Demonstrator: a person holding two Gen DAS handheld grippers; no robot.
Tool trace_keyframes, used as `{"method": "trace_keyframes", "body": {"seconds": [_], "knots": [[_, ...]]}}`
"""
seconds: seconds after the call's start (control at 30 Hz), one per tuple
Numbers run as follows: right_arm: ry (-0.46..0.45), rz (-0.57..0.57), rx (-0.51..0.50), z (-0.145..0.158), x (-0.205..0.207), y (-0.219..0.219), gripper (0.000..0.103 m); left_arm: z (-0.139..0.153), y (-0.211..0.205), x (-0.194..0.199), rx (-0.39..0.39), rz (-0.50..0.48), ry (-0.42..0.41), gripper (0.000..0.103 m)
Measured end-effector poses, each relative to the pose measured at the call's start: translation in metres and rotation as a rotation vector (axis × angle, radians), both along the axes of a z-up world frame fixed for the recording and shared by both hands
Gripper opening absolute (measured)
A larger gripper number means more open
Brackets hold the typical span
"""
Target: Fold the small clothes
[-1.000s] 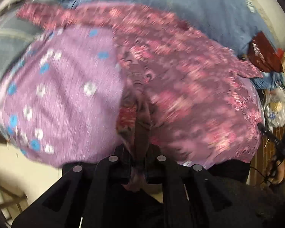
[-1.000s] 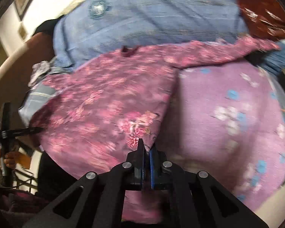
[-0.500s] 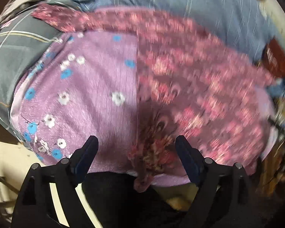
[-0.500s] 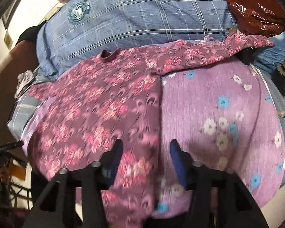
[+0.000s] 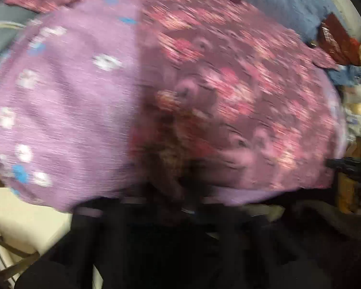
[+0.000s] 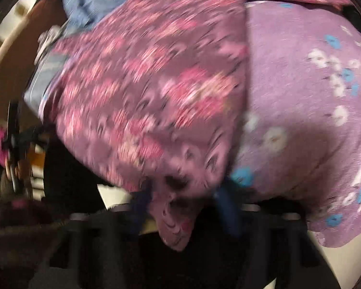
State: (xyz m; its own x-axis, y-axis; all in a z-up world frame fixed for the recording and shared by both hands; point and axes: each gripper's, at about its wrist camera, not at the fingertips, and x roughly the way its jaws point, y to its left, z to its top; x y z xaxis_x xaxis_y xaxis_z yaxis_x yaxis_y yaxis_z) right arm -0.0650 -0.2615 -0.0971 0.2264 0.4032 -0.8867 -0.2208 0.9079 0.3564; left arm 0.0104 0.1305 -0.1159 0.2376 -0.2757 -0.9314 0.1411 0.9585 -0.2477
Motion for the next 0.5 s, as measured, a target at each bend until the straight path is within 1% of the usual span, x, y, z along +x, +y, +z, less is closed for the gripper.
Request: {"method": "trace_keyframes", "body": {"seconds": [0.03,0.07,0.1,0.13,0.17,0.2,0.23,0.27,0.3,0.33,0.37,0.4,0.43,0.47,0.5], "knots": [[-0.015,0.026,-0.007,0.004,-0.006,0.003,0.003,0.009,-0.001,-0.003,0.011,0.001,-0.019,0.005],[-0.058,0.036,-0.008,0.014,-0.01,0.006,0.003,0.019,0.0,-0.005,0.0,-0.002,-0.036,0.005],[-0.087,0.038,0.011,0.025,-0.013,0.004,0.003,0.034,0.002,-0.01,-0.039,-0.001,-0.057,0.004],[-0.141,0.027,0.059,0.044,-0.017,0.0,0.003,0.056,0.008,-0.017,-0.11,-0.003,-0.1,0.004],[-0.207,0.0,0.12,0.067,-0.023,-0.008,0.003,0.069,0.011,-0.022,-0.135,-0.005,-0.127,0.005],[-0.253,-0.026,0.167,0.083,-0.027,-0.016,0.003,0.083,0.018,-0.028,-0.142,-0.001,-0.159,0.005],[-0.303,-0.061,0.214,0.102,-0.031,-0.027,0.003,0.09,0.023,-0.031,-0.136,0.005,-0.173,0.005],[-0.315,-0.075,0.232,0.108,-0.033,-0.034,0.003,0.09,0.026,-0.031,-0.123,0.012,-0.164,0.005],[-0.316,-0.086,0.235,0.111,-0.034,-0.039,0.003,0.084,0.029,-0.03,-0.105,0.023,-0.14,0.005],[-0.303,-0.095,0.213,0.108,-0.034,-0.041,0.003,0.072,0.033,-0.029,-0.08,0.038,-0.101,0.005],[-0.273,-0.103,0.174,0.099,-0.031,-0.039,0.003,0.054,0.037,-0.026,-0.045,0.065,-0.039,0.005],[-0.212,-0.123,0.121,0.081,-0.028,-0.041,0.003,0.034,0.042,-0.024,-0.016,0.092,0.031,0.005],[-0.171,-0.135,0.099,0.069,-0.024,-0.04,0.004,0.023,0.046,-0.023,-0.005,0.108,0.068,0.005],[-0.105,-0.158,0.062,0.05,-0.021,-0.043,0.004,0.012,0.053,-0.023,0.009,0.138,0.101,0.005],[-0.049,-0.182,0.033,0.033,-0.018,-0.046,0.004,0.011,0.059,-0.022,0.018,0.156,0.102,0.005]]}}
